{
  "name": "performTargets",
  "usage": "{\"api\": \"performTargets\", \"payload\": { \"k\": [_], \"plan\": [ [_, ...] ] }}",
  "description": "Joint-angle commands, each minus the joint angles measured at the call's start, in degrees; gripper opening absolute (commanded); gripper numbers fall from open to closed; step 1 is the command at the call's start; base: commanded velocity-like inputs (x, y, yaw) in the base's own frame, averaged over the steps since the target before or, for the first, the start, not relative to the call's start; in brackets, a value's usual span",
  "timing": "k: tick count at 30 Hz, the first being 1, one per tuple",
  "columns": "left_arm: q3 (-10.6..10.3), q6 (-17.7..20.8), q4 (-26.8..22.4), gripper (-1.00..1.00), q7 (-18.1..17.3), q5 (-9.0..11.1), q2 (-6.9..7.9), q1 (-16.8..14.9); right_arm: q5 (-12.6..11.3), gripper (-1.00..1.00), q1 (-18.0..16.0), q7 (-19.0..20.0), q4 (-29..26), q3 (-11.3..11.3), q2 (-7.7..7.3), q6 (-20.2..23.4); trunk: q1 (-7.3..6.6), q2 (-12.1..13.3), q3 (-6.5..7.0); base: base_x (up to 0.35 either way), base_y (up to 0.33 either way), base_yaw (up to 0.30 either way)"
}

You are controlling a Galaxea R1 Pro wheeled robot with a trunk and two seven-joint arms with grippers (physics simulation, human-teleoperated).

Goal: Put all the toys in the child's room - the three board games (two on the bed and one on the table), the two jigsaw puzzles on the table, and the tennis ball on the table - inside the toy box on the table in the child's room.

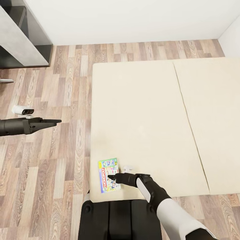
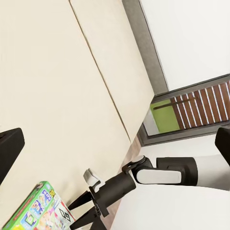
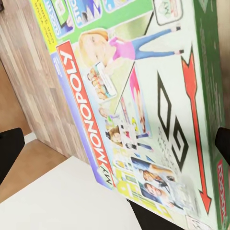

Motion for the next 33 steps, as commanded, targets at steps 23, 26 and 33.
{"api": "performTargets", "payload": {
  "k": [23, 26, 33],
  "plan": [
    [0.0, 0.6, 0.0, 1.00, -0.2, 0.0, 0.03, 0.0, -0.3, 1.00, 0.0, 0.0, 0.0, 0.0, 0.00, 0.3, 0.03, -0.1, -0.06, 0.000, 0.024, 0.002],
    [0.0, 0.6, 0.0, 1.00, -0.2, 0.0, 0.03, 0.0, -0.3, 1.00, 0.0, 0.0, 0.0, 0.0, 0.00, 0.3, 0.03, -0.1, -0.06, 0.000, 0.000, 0.000],
    [0.0, 0.6, 0.0, 1.00, -0.2, 0.0, 0.03, 0.0, -0.2, 1.00, 0.0, 0.1, -0.1, 0.0, 0.00, 0.4, 0.03, -0.1, -0.06, 0.000, 0.000, 0.000]
  ]
}}
